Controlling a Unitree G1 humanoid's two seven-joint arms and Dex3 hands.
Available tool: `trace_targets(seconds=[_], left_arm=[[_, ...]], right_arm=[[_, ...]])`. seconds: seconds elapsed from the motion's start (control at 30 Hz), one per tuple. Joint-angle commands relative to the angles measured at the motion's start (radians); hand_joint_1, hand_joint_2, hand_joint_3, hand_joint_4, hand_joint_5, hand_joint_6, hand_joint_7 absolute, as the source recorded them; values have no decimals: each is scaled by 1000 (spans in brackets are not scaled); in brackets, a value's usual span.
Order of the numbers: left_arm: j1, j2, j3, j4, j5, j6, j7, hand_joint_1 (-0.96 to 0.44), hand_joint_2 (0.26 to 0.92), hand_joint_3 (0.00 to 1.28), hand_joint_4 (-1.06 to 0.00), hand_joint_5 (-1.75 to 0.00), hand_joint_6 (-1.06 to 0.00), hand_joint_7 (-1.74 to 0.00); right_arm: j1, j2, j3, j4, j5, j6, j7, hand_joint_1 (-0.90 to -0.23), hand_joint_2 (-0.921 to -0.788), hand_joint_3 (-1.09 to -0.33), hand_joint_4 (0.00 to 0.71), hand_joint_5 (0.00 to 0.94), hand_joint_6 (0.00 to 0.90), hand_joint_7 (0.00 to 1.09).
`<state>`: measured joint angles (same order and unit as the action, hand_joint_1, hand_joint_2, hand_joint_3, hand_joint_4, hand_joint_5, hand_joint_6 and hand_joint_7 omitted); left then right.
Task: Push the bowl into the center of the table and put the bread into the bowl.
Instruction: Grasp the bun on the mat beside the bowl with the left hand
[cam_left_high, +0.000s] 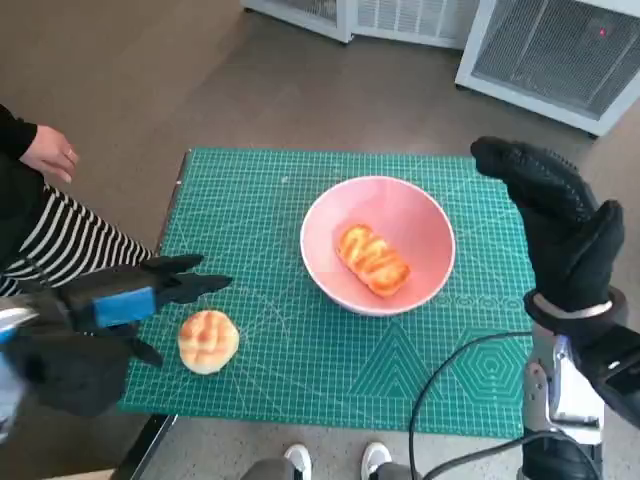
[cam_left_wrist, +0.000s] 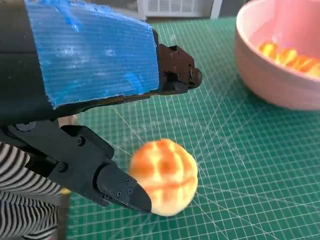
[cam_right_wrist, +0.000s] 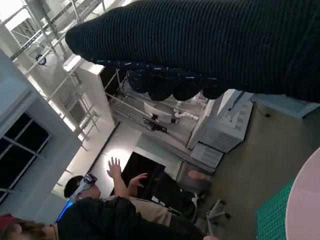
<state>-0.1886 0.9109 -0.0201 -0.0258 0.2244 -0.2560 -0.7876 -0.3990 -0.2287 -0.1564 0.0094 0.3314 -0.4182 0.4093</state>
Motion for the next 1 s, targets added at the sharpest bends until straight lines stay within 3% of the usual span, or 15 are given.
trace_targets(seconds=[0.03, 0.3, 0.6, 0.8, 0.87, 0.9, 0.93, 0.97, 1.0], left_arm=[[-9, -34, -44, 43, 54, -19, 50, -126, 727, 4, -106, -19, -257, -42], [-34, -78, -112, 140, 121, -62, 109, -109, 731, 7, -216, -23, -334, -34], [-64, -87, -174, 224, 177, -84, 114, -87, 750, 26, -387, -23, -463, -35], [-91, -75, -189, 242, 176, -86, 83, -12, 789, 71, -614, -50, -698, -99], [-99, -68, -185, 246, 162, -95, 72, 24, 803, 96, -773, -92, -818, -146], [-103, -66, -183, 249, 156, -99, 68, -55, 826, 87, -815, -118, -798, -353], [-110, -63, -177, 253, 145, -104, 62, -167, 860, 91, -836, -227, -745, -678], [-115, -62, -173, 256, 137, -108, 59, -106, 881, 77, -794, -560, -707, -839], [-122, -58, -162, 258, 119, -113, 52, -85, 889, 74, -776, -683, -690, -899]], right_arm=[[13, -3, -5, 11, 9, 8, 9, -691, -921, -663, 154, 1, 72, 442], [19, -5, -7, 2, 7, 10, 6, -691, -921, -664, 154, 1, 72, 441], [26, -8, -8, -13, 2, 14, 2, -691, -921, -664, 154, 0, 73, 441], [28, -11, -12, -10, 1, 11, 3, -691, -921, -664, 154, 0, 73, 441], [28, -11, -13, -9, 0, 10, 4, -691, -921, -664, 154, 0, 73, 441], [28, -12, -13, -9, 0, 9, 4, -691, -921, -663, 154, 0, 73, 441], [28, -12, -13, -9, 0, 9, 4, -691, -921, -663, 154, 0, 73, 441], [28, -12, -13, -8, 0, 9, 4, -692, -921, -663, 154, 0, 73, 441], [28, -12, -13, -9, -1, 9, 4, -692, -921, -664, 154, 0, 73, 441]])
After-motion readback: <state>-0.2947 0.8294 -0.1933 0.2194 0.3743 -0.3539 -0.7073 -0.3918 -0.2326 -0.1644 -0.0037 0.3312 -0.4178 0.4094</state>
